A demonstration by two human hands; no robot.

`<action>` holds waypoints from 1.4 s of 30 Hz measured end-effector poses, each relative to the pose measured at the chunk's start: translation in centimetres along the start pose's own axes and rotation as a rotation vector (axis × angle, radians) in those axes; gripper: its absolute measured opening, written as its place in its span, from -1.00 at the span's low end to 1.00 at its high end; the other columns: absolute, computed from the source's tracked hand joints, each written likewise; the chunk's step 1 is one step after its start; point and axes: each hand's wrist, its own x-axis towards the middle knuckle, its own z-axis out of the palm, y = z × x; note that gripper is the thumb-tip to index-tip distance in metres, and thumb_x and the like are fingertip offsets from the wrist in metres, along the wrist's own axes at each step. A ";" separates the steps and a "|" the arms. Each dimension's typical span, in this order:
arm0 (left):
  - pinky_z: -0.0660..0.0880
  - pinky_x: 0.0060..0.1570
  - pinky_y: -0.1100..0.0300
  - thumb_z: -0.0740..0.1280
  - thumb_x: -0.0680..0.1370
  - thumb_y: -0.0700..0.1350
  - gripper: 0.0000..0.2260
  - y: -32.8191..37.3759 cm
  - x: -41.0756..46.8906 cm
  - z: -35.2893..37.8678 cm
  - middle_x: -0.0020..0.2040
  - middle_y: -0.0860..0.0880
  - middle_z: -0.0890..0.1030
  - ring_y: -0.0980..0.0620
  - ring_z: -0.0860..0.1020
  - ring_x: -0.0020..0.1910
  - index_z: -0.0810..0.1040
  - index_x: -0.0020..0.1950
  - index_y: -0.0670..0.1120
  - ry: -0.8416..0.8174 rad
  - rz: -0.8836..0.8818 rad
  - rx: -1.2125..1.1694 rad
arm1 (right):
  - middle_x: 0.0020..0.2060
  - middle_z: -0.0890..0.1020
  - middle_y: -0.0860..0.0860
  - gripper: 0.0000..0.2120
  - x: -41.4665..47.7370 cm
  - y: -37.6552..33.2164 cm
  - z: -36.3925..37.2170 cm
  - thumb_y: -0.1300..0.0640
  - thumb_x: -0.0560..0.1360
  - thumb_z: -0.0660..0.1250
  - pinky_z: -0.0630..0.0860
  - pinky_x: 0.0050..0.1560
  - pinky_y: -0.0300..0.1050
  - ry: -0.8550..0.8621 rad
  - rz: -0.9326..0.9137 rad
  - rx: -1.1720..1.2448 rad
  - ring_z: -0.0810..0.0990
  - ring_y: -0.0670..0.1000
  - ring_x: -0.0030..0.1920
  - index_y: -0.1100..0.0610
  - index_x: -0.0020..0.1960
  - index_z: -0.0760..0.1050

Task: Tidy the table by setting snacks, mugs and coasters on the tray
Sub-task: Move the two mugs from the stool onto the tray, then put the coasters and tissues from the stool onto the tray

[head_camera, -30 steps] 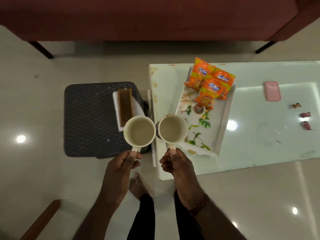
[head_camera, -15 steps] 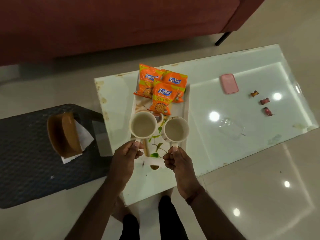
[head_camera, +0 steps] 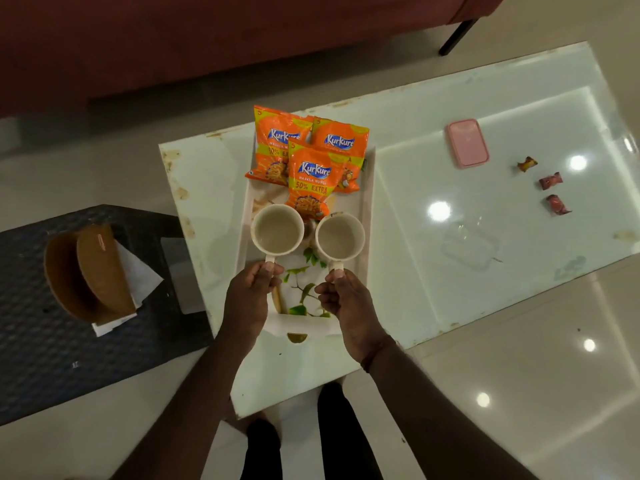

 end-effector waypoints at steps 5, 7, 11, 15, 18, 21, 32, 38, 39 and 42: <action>0.52 0.00 0.23 0.16 0.64 -0.06 -0.75 -0.5 0.5 0.3 -0.16 0.06 0.65 0.23 0.59 -0.18 0.61 -0.09 -0.04 0.016 -0.040 -0.010 | -0.22 0.61 0.07 -0.75 0.2 0.2 0.4 0.08 0.68 0.09 0.47 -0.04 -0.08 -0.007 -0.002 -0.025 0.47 0.03 -0.17 0.17 -0.04 0.46; 0.52 -0.02 0.25 0.16 0.64 -0.05 -0.75 -0.5 0.6 0.4 -0.15 0.07 0.65 0.27 0.59 -0.20 0.61 -0.09 -0.03 0.016 -0.039 -0.016 | -0.20 0.62 0.07 -0.75 0.3 0.3 0.4 0.07 0.69 0.09 0.46 -0.03 -0.05 -0.002 -0.007 -0.047 0.47 0.05 -0.15 0.15 -0.02 0.48; 0.51 -0.09 0.27 0.18 0.63 -0.05 -0.77 -0.6 0.7 0.2 -0.15 0.07 0.66 0.28 0.61 -0.19 0.63 -0.05 -0.02 0.011 -0.038 -0.029 | -0.23 0.66 0.00 -0.76 0.4 0.6 0.5 0.02 0.68 0.12 0.45 -0.09 -0.06 0.022 -0.014 -0.059 0.50 0.01 -0.18 0.10 0.04 0.51; 0.53 -0.19 0.17 0.25 0.60 0.01 -0.85 -0.1 0.5 -0.6 -0.25 0.05 0.64 0.15 0.58 -0.24 0.58 -0.11 0.12 0.041 -0.014 0.047 | -0.23 0.64 -0.02 -0.75 0.0 0.7 0.9 -0.06 0.63 0.20 0.47 -0.24 -0.18 0.145 0.023 -0.068 0.51 -0.06 -0.27 0.05 0.22 0.47; 0.53 -0.04 0.18 0.27 0.57 0.04 -0.87 0.4 -0.3 -1.9 0.01 0.05 0.61 0.09 0.57 -0.05 0.55 0.05 0.05 0.094 0.024 0.143 | -0.14 0.59 -0.09 -0.69 -1.0 0.9 1.5 -0.13 0.57 0.28 0.47 -0.16 -0.21 0.347 -0.086 -0.151 0.56 -0.14 -0.15 -0.03 0.25 0.41; 0.41 -0.08 0.40 0.25 0.58 0.05 -0.71 1.2 -2.1 -4.0 0.13 0.09 0.51 0.19 0.50 -0.02 0.50 0.23 -0.05 0.218 0.221 0.271 | -0.18 0.53 -0.04 -0.70 -2.6 0.9 3.0 -0.15 0.52 0.32 0.47 -0.14 -0.19 0.491 -0.293 -0.237 0.54 -0.16 -0.18 -0.16 0.20 0.36; 0.50 0.18 -0.05 0.17 0.61 -0.09 -0.72 2.6 -6.3 -21.1 0.21 -0.17 0.52 -0.08 0.50 0.18 0.46 0.26 -0.17 0.301 0.497 0.508 | 0.18 0.43 -0.10 -0.46 -7.5 1.7 15.4 -0.11 0.46 0.42 0.44 0.14 -0.25 0.270 -0.807 -0.447 0.46 -0.06 0.14 0.05 0.35 0.37; 0.29 0.40 0.03 0.24 0.49 -0.39 -0.55 1.7 -4.5 -29.7 0.36 -0.19 0.44 -0.12 0.38 0.38 0.43 0.38 -0.18 0.299 0.536 0.781 | 0.35 0.39 -0.10 -0.24 -8.8 4.4 23.2 -0.23 0.38 0.46 0.45 0.33 -0.16 0.155 -0.791 -0.557 0.42 -0.07 0.33 -0.04 0.46 0.23; 0.29 0.40 -0.01 0.25 0.49 -0.38 -0.54 1.5 -3.7 -30.7 0.38 -0.20 0.43 -0.14 0.37 0.39 0.41 0.40 -0.18 0.262 0.531 0.817 | 0.39 0.38 -0.09 -0.19 -8.9 5.1 24.3 -0.26 0.36 0.47 0.43 0.36 -0.10 0.149 -0.765 -0.578 0.39 -0.07 0.38 -0.05 0.47 0.20; 0.26 0.42 -0.04 0.31 0.50 -0.32 -0.45 0.7 -0.6 -32.2 0.46 -0.14 0.36 -0.13 0.31 0.45 0.31 0.48 -0.09 0.121 0.493 0.946 | 0.47 0.31 -0.10 -0.09 -8.6 7.1 27.0 -0.31 0.32 0.48 0.32 0.43 -0.06 0.118 -0.648 -0.604 0.28 -0.13 0.44 -0.08 0.52 0.12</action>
